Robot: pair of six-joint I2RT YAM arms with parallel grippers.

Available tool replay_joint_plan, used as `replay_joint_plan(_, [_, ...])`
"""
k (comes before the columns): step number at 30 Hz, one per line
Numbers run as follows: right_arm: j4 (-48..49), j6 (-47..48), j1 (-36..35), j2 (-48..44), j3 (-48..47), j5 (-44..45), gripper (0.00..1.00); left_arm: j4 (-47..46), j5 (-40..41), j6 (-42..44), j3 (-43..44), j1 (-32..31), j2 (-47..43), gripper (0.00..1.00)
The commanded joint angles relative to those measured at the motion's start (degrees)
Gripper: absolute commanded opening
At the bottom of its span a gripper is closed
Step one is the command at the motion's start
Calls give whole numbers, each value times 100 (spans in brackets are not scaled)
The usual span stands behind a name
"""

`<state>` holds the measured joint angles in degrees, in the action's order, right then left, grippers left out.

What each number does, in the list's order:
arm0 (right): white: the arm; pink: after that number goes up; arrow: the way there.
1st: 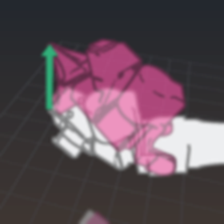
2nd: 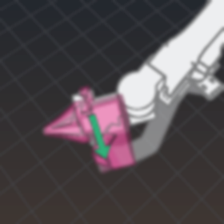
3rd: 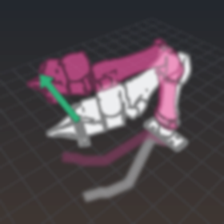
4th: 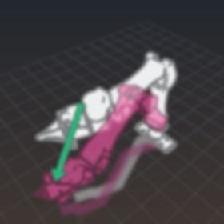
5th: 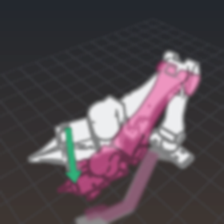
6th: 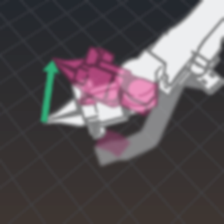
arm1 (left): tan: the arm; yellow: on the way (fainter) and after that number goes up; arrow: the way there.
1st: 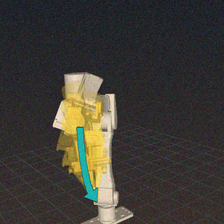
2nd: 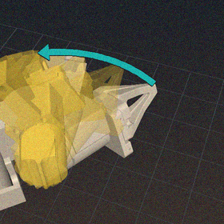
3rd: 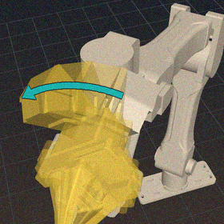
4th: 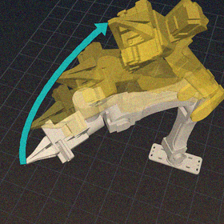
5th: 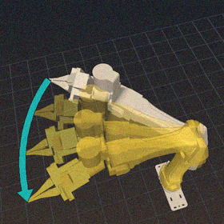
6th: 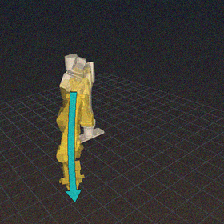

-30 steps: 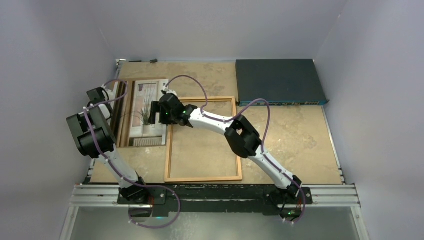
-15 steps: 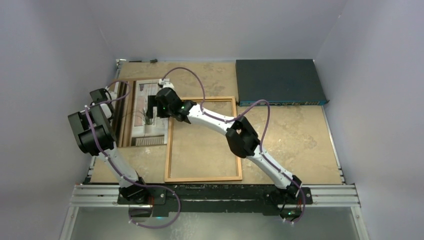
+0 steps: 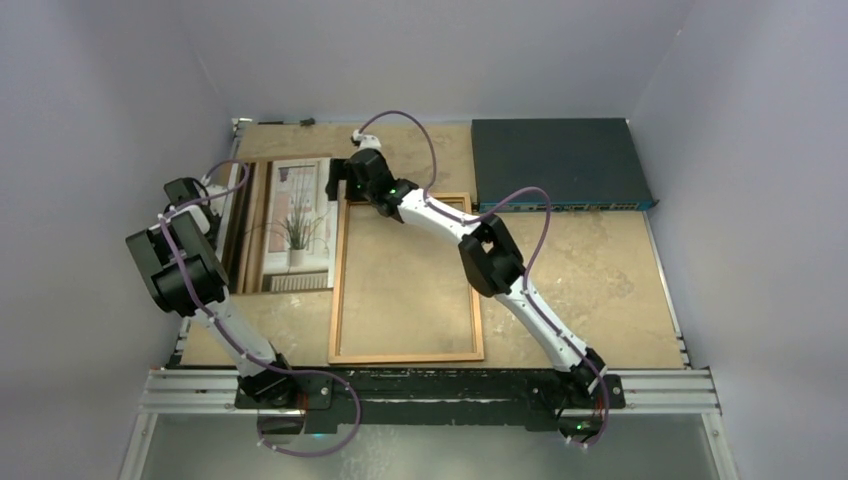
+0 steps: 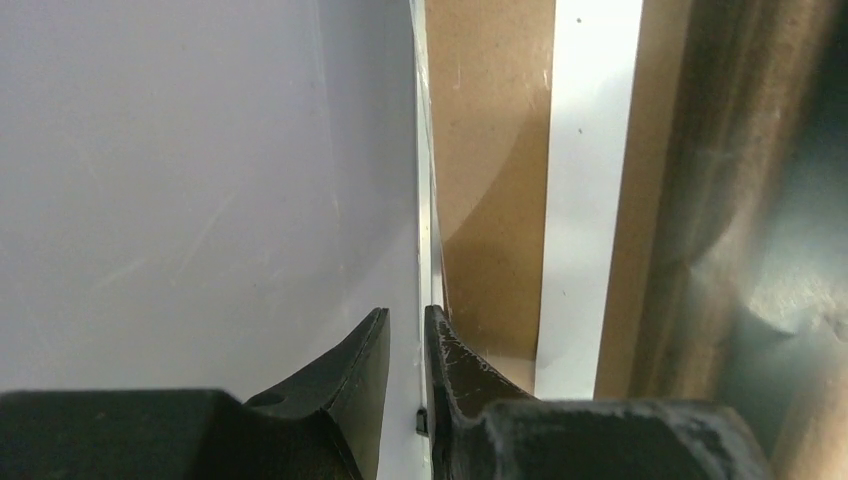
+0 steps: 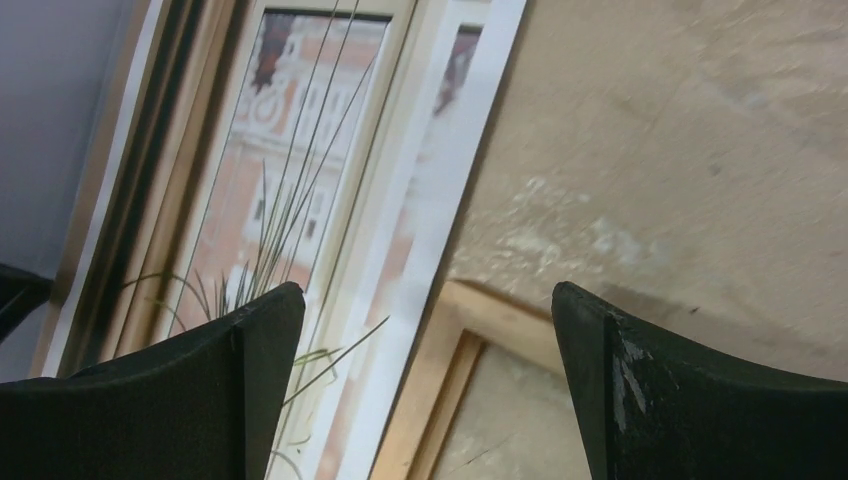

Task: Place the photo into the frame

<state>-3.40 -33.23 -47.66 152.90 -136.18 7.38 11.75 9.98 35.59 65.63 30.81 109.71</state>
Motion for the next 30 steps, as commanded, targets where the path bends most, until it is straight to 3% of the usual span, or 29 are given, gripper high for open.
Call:
replay_joint_plan(1, [640, 245, 112, -65, -106, -221, 97, 484, -316, -163, 321, 20, -345, 18])
replay_joint_plan(11, [1149, 133, 324, 418, -507, -712, 99, -918, 1448, -691, 890, -232, 475, 18])
replay_joint_plan(16, [1264, 117, 349, 562, -369, -1063, 99, -1092, 1849, -819, 1156, -488, 1061, 18])
replay_joint_plan(20, [1263, 154, 362, 440, -58, -1243, 99, -1014, 1896, -972, 1358, -691, 1327, 18])
replay_joint_plan(30, [1498, 203, 358, -580, 1895, -1586, 96, -347, 785, -1256, 1531, -822, 1297, 17])
